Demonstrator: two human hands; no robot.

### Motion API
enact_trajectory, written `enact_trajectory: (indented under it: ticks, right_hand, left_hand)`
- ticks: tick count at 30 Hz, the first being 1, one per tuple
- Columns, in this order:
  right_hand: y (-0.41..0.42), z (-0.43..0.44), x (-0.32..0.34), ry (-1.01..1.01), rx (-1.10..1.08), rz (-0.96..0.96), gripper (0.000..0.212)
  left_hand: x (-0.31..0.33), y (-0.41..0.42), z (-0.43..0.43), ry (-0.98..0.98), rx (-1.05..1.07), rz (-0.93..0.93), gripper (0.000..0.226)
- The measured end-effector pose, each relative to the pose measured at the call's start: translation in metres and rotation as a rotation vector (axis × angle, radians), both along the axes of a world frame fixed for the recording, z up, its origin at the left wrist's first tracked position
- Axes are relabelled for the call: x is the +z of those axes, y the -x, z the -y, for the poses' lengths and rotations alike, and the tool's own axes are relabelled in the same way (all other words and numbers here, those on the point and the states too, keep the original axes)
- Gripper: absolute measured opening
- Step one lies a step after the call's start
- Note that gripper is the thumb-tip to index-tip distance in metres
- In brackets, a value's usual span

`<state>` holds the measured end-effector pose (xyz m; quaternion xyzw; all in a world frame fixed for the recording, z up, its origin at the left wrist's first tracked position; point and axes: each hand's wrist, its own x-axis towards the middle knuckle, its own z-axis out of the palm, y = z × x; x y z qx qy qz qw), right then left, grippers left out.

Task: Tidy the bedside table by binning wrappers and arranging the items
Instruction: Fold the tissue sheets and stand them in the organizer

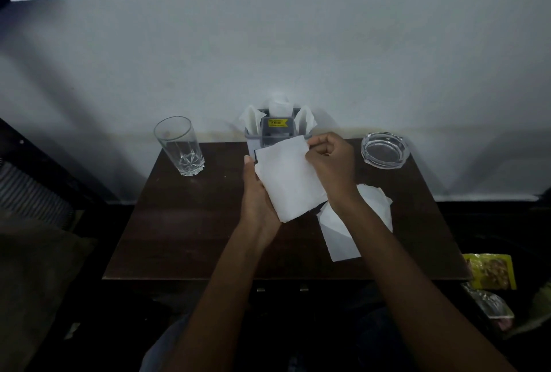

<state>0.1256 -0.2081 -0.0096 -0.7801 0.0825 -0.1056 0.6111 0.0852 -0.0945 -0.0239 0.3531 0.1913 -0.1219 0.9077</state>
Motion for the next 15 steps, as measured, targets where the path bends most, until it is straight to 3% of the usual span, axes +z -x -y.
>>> enact_trajectory:
  ticks: [6, 8, 10, 12, 15]
  right_hand:
    - [0.000, 0.002, 0.000, 0.147, -0.007, 0.043, 0.018]
    - [0.000, 0.002, 0.000, 0.176, 0.012, 0.042, 0.018]
    - [0.000, 0.005, 0.001, 0.176, 0.033, 0.022, 0.018]
    - [-0.001, 0.011, 0.002, 0.148, 0.052, -0.037, 0.017]
    - [-0.003, 0.029, 0.010, 0.012, 0.121, -0.130, 0.019]
  left_hand:
    - [0.000, -0.004, 0.007, -0.221, 0.030, -0.131, 0.052]
    - [-0.001, -0.003, 0.006, -0.314, 0.002, -0.173, 0.037]
    - [-0.001, 0.002, 0.004, -0.365, -0.012, -0.124, 0.023]
    - [-0.001, 0.004, -0.001, -0.437, -0.025, -0.065, 0.025]
    - [0.002, 0.004, -0.014, -0.814, -0.119, 0.080, 0.032]
